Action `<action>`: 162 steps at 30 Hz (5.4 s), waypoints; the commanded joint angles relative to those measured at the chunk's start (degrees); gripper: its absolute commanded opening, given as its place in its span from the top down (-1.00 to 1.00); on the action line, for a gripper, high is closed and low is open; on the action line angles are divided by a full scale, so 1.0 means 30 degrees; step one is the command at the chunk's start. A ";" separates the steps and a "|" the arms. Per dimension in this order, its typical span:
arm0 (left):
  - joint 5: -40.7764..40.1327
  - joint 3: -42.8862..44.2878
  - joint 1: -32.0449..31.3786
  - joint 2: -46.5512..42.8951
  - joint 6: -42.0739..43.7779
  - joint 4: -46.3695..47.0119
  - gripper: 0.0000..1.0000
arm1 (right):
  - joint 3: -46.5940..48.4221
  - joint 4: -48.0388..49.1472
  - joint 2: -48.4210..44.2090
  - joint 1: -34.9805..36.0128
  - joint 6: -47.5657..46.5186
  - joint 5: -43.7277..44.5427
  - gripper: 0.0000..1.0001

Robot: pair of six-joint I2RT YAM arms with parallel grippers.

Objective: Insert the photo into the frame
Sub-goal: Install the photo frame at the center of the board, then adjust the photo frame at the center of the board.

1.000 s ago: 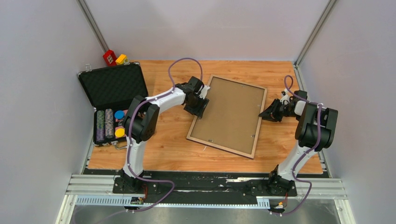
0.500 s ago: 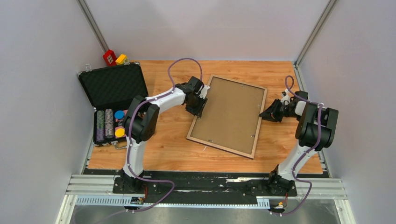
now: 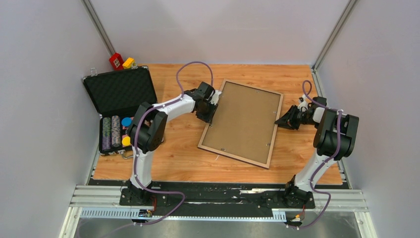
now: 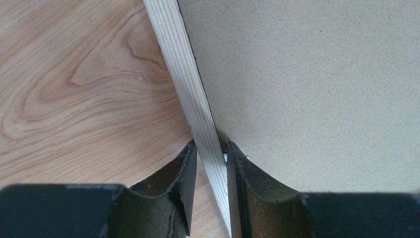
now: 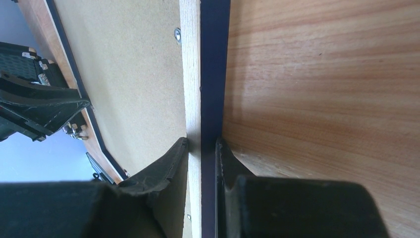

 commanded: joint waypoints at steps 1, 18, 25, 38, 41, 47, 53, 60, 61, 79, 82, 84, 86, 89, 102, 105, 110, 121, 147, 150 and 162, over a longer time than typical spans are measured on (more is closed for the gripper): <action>0.0073 -0.0650 -0.0113 -0.0880 0.0307 -0.0178 0.33 | -0.0142 0.0444 0.0259 -0.0217 -0.0463 0.0484 1.00; -0.0029 -0.0893 -0.0093 -0.2102 0.0817 -0.0476 0.16 | 0.0004 0.0437 0.0224 -0.0297 -0.0632 0.0777 1.00; -0.0550 -0.0614 -0.0028 -0.2725 0.0633 -0.0600 -0.70 | 0.0240 0.0085 0.0228 -0.0254 -0.1227 0.0898 1.00; 0.1273 0.1758 0.2113 -0.2415 0.0309 -0.1390 -1.00 | 0.1134 -0.3258 -0.0297 0.0653 -0.6014 0.2595 1.00; 0.1586 0.2457 0.2351 -0.2034 0.0486 -0.1658 -1.00 | 0.0728 -0.3589 -0.0701 0.1047 -0.7223 0.2975 1.00; 0.3141 0.3793 0.2361 -0.0607 0.0434 -0.1993 -1.00 | 0.0336 -0.4387 -0.0719 0.1520 -0.8873 0.2687 1.00; 0.4454 0.5264 0.2363 0.1642 -0.0032 -0.2369 -0.97 | 0.0226 -0.5317 -0.0561 0.1542 -0.9993 0.2166 1.00; 0.4999 0.6728 0.2310 0.3428 -0.0231 -0.2335 -0.77 | 0.0126 -0.5679 -0.0687 0.1560 -1.0242 0.1803 0.98; 0.5051 0.6689 0.2306 0.3479 -0.0266 -0.2237 -0.73 | 0.0123 -0.5677 -0.0734 0.1558 -1.0186 0.1806 0.96; 0.5719 0.2004 0.1374 0.1428 -0.1586 -0.0102 0.09 | 0.1674 -0.5552 -0.0637 0.1564 -0.7127 0.1330 0.08; 0.6110 0.1142 0.1372 0.0966 -0.1822 0.0322 0.26 | 0.1774 -0.5296 -0.0472 0.1674 -0.6751 0.1897 0.16; 0.6563 0.0731 0.1351 0.0642 -0.1732 0.0488 0.34 | 0.1901 -0.5074 -0.0268 0.1788 -0.6510 0.2486 0.24; 0.7129 0.0493 0.1323 0.0359 -0.1421 0.0450 0.38 | 0.2124 -0.4817 -0.0093 0.1888 -0.6278 0.3137 0.31; 0.7938 0.0430 0.1232 0.0171 -0.0608 0.0115 0.40 | 0.2689 -0.4574 0.0262 0.2020 -0.6008 0.4005 0.43; 1.0732 -0.1207 0.0870 -0.0798 0.1533 -0.0504 0.20 | 0.5504 -0.4329 0.1973 0.3369 -0.6712 0.6398 0.90; 1.0143 -0.1775 0.0858 -0.1165 0.1733 -0.0651 -0.12 | 0.6024 -0.4340 0.2319 0.3538 -0.6889 0.6204 0.95; 0.9161 -0.2362 0.0837 -0.1811 0.2111 -0.0930 -0.57 | 0.6811 -0.4355 0.2731 0.4237 -0.8527 0.6253 1.00; 0.6371 -0.3157 0.1280 -0.4081 0.2942 -0.1174 -0.82 | 0.8962 -0.5679 0.3696 0.4919 -1.1893 0.6464 1.00; 0.3773 -0.2115 0.3937 -0.6052 0.3700 -0.2111 -0.89 | 1.3715 -0.6498 0.6776 0.6207 -1.2081 0.8177 0.35; 0.3792 -0.2125 0.4005 -0.6115 0.3668 -0.2131 -0.89 | 1.3647 -0.6511 0.6743 0.6338 -1.2811 0.8097 0.74; 0.2914 -0.1449 0.4723 -0.6658 0.4186 -0.2791 -0.92 | 1.3922 -0.8027 0.6537 0.8330 -1.8896 0.6615 1.00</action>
